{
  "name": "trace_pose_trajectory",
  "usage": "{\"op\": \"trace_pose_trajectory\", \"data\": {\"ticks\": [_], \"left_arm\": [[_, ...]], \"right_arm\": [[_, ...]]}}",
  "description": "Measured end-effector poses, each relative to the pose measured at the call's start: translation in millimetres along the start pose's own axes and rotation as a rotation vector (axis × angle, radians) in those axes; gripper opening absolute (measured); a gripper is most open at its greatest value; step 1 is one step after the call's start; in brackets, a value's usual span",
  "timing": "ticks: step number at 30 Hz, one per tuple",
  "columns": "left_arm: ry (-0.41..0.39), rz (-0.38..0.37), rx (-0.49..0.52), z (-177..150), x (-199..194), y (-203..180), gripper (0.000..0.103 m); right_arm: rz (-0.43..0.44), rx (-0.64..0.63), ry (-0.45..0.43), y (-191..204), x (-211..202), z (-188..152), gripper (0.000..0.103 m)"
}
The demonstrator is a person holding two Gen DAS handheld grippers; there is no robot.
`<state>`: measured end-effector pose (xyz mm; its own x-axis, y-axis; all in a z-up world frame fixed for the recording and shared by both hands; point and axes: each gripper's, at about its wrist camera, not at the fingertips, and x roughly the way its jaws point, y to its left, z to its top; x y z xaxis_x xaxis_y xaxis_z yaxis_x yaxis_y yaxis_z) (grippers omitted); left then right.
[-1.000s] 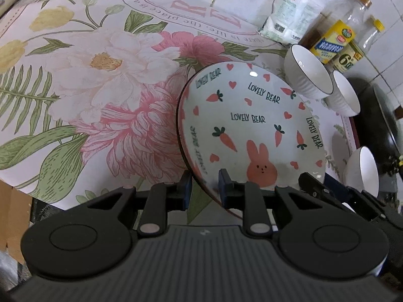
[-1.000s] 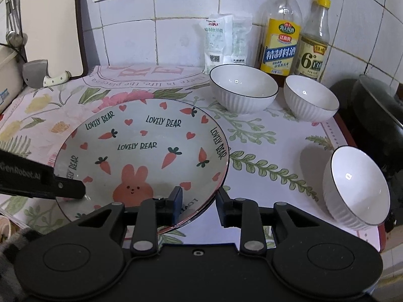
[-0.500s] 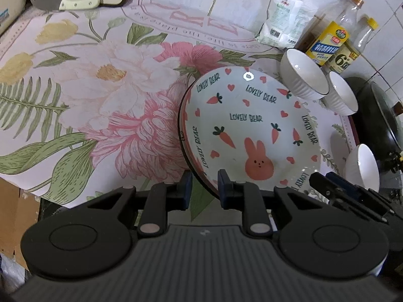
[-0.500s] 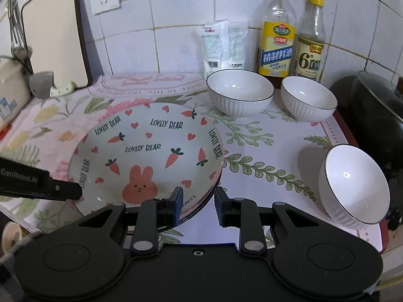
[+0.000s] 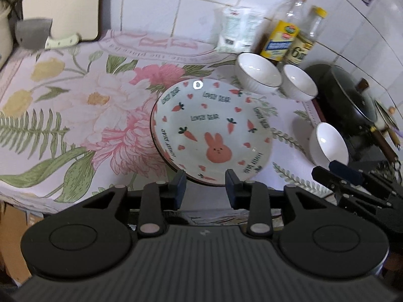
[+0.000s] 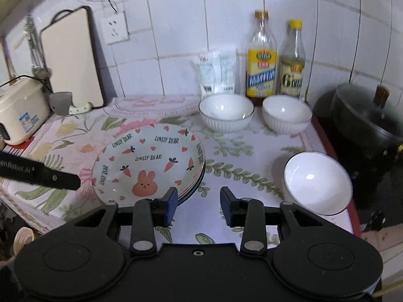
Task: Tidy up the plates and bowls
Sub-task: 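Open the right gripper and withdraw it from the bunny bowl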
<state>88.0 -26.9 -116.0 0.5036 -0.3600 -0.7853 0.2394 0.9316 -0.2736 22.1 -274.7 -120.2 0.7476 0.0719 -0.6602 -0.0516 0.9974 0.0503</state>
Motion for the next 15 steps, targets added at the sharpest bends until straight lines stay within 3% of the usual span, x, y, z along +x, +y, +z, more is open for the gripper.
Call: {"op": "trace_pose_trajectory", "data": {"ticks": [2,11,15], "left_arm": [[-0.010,-0.012,0.025,-2.7,-6.6,-4.3,0.041],[-0.067,-0.070,0.072,-16.2,-18.0,-22.9,0.041],[-0.076,-0.074,0.139,-17.7,-20.6,-43.4,0.044]], "right_arm": [[0.011,-0.021,-0.011,-2.6,-11.8,-2.5,0.044],[0.033,-0.028,-0.061,-22.1,-48.2,-19.5,0.049],[0.022,-0.045,-0.087,-34.9,-57.0,-29.3,0.049]]}}
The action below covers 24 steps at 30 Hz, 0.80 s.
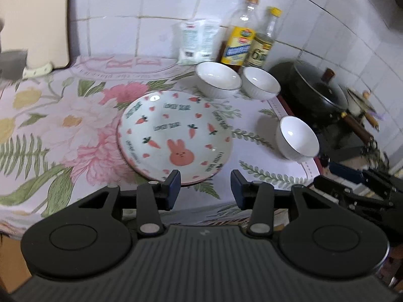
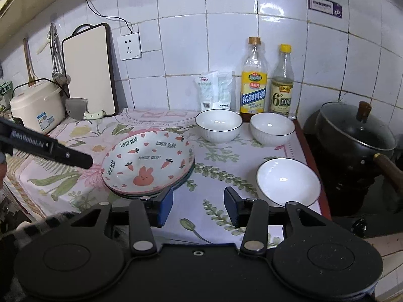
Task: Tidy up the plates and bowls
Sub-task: 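Open the right gripper and withdraw it from the bunny bowl, then move the right gripper to the large white bowl and grasp its rim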
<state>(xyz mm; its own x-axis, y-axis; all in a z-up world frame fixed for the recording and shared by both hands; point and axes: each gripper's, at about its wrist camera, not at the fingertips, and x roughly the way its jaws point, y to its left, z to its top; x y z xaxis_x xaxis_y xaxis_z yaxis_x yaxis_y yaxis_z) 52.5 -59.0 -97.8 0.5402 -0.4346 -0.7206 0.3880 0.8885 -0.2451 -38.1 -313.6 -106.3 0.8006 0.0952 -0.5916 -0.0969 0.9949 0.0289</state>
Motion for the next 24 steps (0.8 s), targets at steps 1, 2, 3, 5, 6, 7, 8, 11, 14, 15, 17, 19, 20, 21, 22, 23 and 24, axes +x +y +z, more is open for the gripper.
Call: {"op": "trace_pose_trajectory", "data": {"ticks": [1,2,3,5,6,7,8,11,14,15,17,19,20,21,22,23,24], "left_arm": [[-0.001,0.003,0.025,0.3,0.4,-6.9,0.044],[-0.004,0.005,0.051,0.9,1.5,-14.1,0.045],[-0.008,0.006,0.070,1.0,2.7,-20.5,0.046],[-0.015,-0.004,0.098,2.4,6.6,-32.6,0.047],[-0.017,-0.013,0.107,3.1,9.5,-38.7,0.047],[-0.018,-0.023,0.112,3.9,12.3,-43.8,0.047],[-0.019,-0.036,0.117,5.1,16.0,-49.5,0.047],[-0.026,-0.064,0.125,7.7,26.3,-63.1,0.049],[-0.034,-0.082,0.134,11.3,40.9,-76.9,0.049],[-0.031,-0.085,0.131,12.3,46.1,-80.5,0.049],[-0.029,-0.103,0.114,15.1,56.9,-86.2,0.050],[-0.036,-0.105,0.113,17.7,67.0,-94.2,0.050],[-0.052,-0.094,0.129,17.9,71.0,-100.0,0.050],[-0.070,-0.085,0.148,17.9,75.3,-106.5,0.054],[-0.079,-0.087,0.161,18.3,79.8,-111.9,0.060],[-0.082,-0.097,0.164,19.6,84.4,-115.5,0.069],[-0.088,-0.110,0.160,20.6,88.9,-119.3,0.071]], "right_arm": [[-0.005,0.004,-0.009,-4.4,-2.1,-2.4,0.050],[-0.008,0.011,-0.016,-8.5,-3.7,-4.6,0.050],[-0.014,0.018,-0.022,-12.7,-4.8,-6.6,0.050],[-0.036,0.028,-0.043,-21.0,-6.1,-11.7,0.051],[-0.049,0.031,-0.054,-24.6,-5.7,-14.0,0.054],[-0.062,0.032,-0.067,-28.0,-5.2,-16.8,0.061],[-0.074,0.030,-0.083,-31.1,-4.5,-19.9,0.063],[-0.095,0.036,-0.108,-41.0,2.2,-28.4,0.064],[-0.107,0.062,-0.122,-51.5,11.7,-38.6,0.066],[-0.117,0.069,-0.122,-54.3,16.1,-42.1,0.068],[-0.137,0.073,-0.116,-58.5,25.3,-49.1,0.072],[-0.157,0.070,-0.115,-62.1,34.5,-54.5,0.075],[-0.165,0.066,-0.116,-64.2,39.6,-57.8,0.075],[-0.169,0.065,-0.118,-66.4,44.6,-61.0,0.076],[-0.173,0.068,-0.120,-69.3,49.2,-63.9,0.076],[-0.174,0.072,-0.124,-72.3,53.7,-66.8,0.077],[-0.173,0.075,-0.128,-75.4,58.0,-69.5,0.079]]}}
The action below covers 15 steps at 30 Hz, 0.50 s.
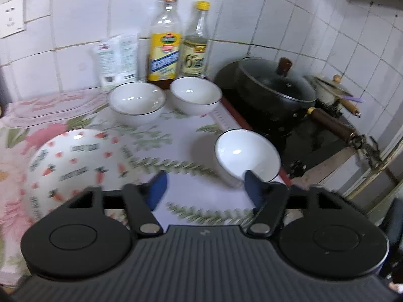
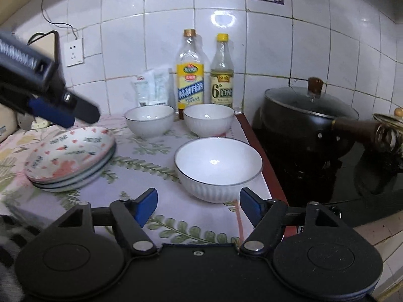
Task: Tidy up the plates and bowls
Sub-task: 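Move the right gripper to the large white bowl and grasp its rim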
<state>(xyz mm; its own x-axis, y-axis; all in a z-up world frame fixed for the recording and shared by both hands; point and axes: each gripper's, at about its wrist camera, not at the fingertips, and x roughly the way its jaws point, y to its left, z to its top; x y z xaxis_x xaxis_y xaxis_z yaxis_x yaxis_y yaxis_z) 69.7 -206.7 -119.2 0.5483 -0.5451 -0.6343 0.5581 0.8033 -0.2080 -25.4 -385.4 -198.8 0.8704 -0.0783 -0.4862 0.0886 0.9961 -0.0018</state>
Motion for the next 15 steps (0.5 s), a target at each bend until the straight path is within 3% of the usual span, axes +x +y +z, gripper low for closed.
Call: {"op": "trace_pose_trajectory", "data": {"ticks": [4,12,15], "left_arm": [[0.018,-0.021,-0.001,4.3,24.7,-12.5,0.072],[0.093,-0.005,-0.012,1.8,83.9,-22.2,0.075],[0.137,-0.010,-0.090,1.8,104.7,-17.3,0.075]], "right_arm": [[-0.009,0.026,-0.001,-8.2,17.6,-11.7,0.087],[-0.037,0.008,-0.005,-10.2,55.2,-25.9,0.088],[-0.030,0.000,-0.004,-11.1,69.5,-29.7,0.091]]}}
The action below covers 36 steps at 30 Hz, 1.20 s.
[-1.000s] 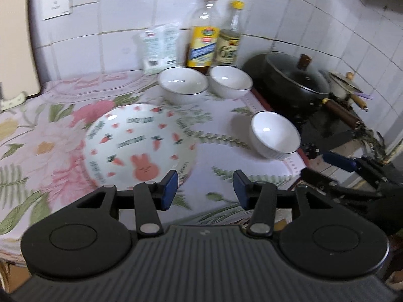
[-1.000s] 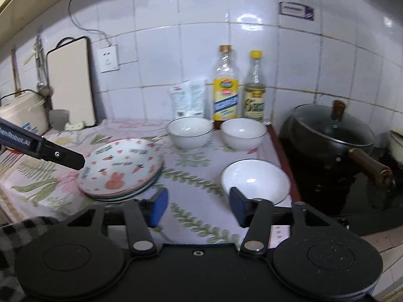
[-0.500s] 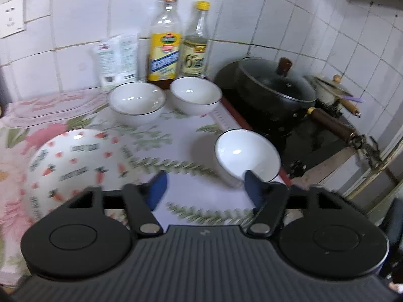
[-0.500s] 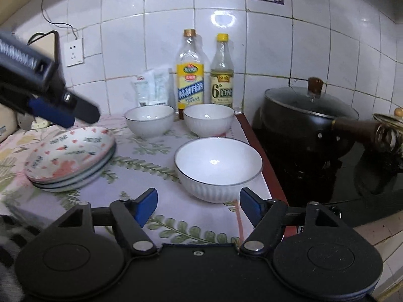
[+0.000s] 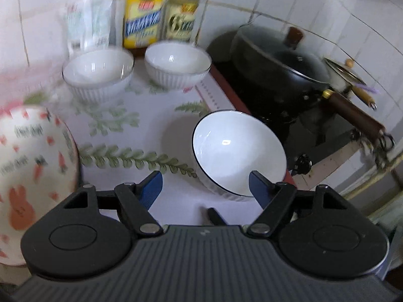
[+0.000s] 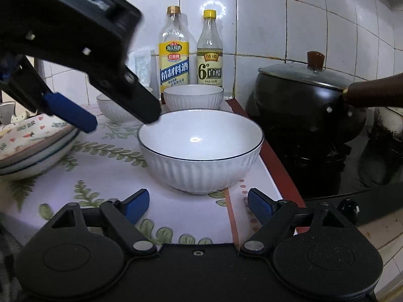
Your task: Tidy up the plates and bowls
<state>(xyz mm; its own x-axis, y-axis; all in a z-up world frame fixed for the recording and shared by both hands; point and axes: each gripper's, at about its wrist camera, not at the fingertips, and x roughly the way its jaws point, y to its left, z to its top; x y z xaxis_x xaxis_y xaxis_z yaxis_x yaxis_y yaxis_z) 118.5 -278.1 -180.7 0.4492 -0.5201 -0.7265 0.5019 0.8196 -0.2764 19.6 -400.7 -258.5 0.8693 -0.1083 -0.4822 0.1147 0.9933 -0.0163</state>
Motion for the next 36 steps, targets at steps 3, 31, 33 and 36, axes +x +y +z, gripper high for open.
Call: {"op": "trace_pose_trajectory", "data": {"ticks": [3,31,33,36], "left_arm": [[0.037,0.000,-0.075,2.7,15.6,6.3,0.075],[0.090,0.067,0.030,1.3,5.7,10.9,0.023],[0.088,0.074,0.016,1.0,-0.9,17.5,0.023],[0.082,0.079,-0.015,0.6,-9.9,29.6,0.023]], "right_arm": [[0.010,-0.014,-0.029,0.8,6.7,-0.3,0.094],[0.039,-0.082,-0.088,28.4,15.7,14.6,0.095],[0.054,-0.100,-0.093,35.9,13.6,17.0,0.095],[0.080,-0.126,-0.101,45.8,12.1,19.9,0.095]]}}
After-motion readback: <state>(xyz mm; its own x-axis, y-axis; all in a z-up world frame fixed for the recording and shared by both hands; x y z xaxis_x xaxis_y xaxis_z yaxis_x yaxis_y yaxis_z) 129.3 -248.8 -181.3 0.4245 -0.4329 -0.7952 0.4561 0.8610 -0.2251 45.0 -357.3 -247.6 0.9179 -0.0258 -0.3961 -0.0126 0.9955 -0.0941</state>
